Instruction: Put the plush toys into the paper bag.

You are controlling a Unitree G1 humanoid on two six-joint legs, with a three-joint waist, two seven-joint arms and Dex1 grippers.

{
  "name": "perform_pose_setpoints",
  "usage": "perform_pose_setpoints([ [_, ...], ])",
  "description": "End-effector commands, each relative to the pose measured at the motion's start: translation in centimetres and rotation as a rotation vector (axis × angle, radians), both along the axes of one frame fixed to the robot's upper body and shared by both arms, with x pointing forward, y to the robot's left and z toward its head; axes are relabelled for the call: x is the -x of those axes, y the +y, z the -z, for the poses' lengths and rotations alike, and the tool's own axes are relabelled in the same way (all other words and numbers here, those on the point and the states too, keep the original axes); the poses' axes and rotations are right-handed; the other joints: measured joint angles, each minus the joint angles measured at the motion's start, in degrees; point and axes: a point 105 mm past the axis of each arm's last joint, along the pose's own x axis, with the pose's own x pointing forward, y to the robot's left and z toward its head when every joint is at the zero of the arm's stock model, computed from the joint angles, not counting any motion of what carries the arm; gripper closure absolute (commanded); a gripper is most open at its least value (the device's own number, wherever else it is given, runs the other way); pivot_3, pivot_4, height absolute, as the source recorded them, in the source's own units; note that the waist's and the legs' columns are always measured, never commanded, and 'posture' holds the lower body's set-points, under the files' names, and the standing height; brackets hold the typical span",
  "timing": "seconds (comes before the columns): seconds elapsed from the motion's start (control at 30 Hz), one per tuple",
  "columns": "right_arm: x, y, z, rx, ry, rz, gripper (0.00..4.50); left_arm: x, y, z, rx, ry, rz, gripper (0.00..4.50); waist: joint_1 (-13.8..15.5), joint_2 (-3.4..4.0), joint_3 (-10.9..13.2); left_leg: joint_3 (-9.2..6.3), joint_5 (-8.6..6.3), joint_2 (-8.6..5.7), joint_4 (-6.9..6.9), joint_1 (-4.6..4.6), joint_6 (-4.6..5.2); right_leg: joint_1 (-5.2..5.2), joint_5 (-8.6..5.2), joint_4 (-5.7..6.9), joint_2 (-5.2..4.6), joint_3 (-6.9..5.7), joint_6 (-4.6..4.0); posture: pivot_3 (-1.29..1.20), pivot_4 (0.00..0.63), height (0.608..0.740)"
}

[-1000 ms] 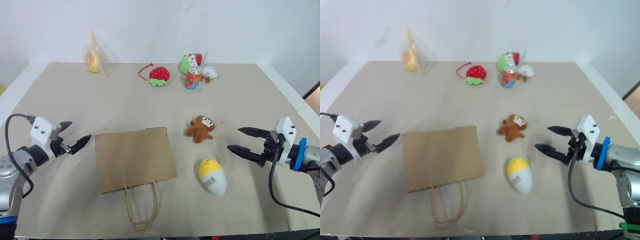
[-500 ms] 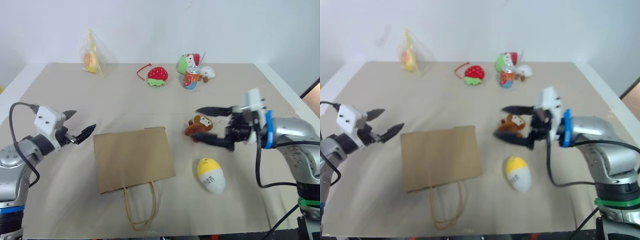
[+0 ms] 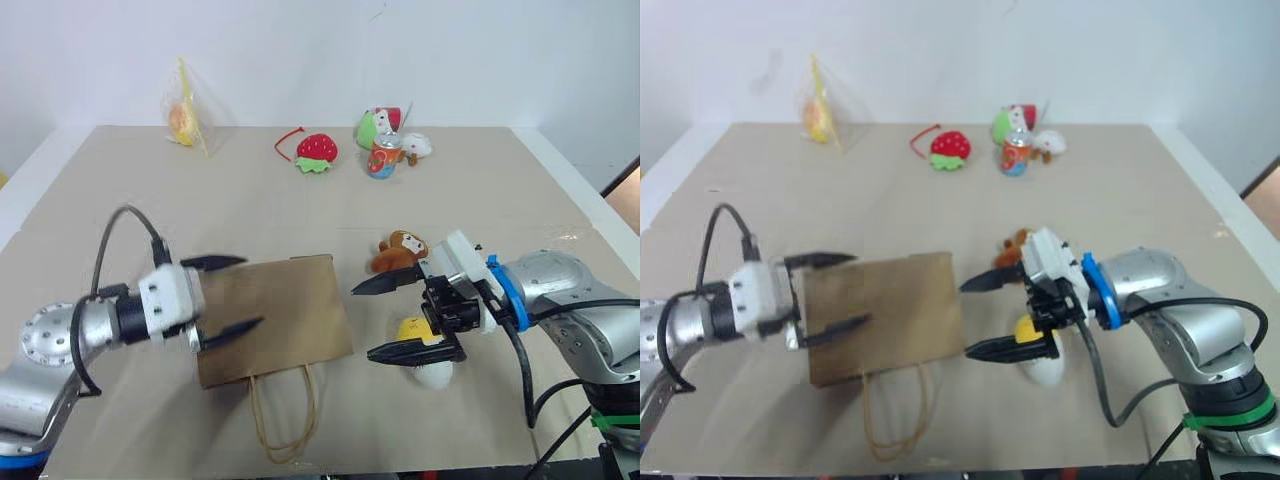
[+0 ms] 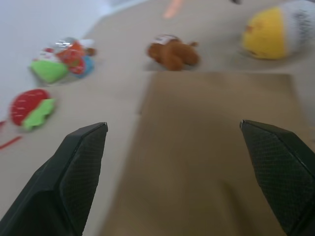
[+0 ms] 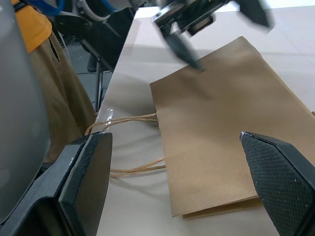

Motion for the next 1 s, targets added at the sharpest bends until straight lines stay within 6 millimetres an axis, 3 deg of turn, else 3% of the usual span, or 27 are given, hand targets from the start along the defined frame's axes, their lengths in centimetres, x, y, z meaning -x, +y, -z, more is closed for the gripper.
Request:
perform_pose_setpoints([
  [0.03,-0.2,0.5,0.0,-0.023,-0.043,0.025,0.00,3.3,-1.1,3.0,-0.124,0.008,0.163,0.06,0.0,0.01,0.0,-0.03,0.01,0.06,0.00,0.01,0.00,0.01,0.03,0.00,0.06,-0.04,-0.05,0.00,0.150,0.740],
  [0.37,0.3,-0.1,0.8,0.002,-0.036,0.051,0.00,6.6,-0.4,5.4,-0.237,0.004,0.349,0.06,0.1,0.01,0.0,0.08,0.01,0.12,0.00,0.02,-0.02,-0.02,0.01,0.01,0.04,0.00,-0.16,0.00,0.150,0.740],
  [0.57,0.3,-0.3,1.0,0.004,-0.036,0.059,0.00,7.0,-0.3,6.2,-0.290,-0.048,0.405,0.06,0.1,0.01,0.0,0.06,0.02,0.13,0.01,0.03,-0.02,-0.03,-0.10,0.01,0.04,-0.05,-0.34,0.00,0.150,0.740],
  [1.0,-0.1,-0.4,0.9,0.008,-0.048,0.075,0.00,6.8,-2.0,6.8,-0.232,-0.062,0.387,0.06,0.1,0.01,0.0,0.05,0.02,0.13,0.01,0.02,-0.02,-0.02,0.01,0.01,0.05,-0.06,-0.15,0.00,0.150,0.740],
])
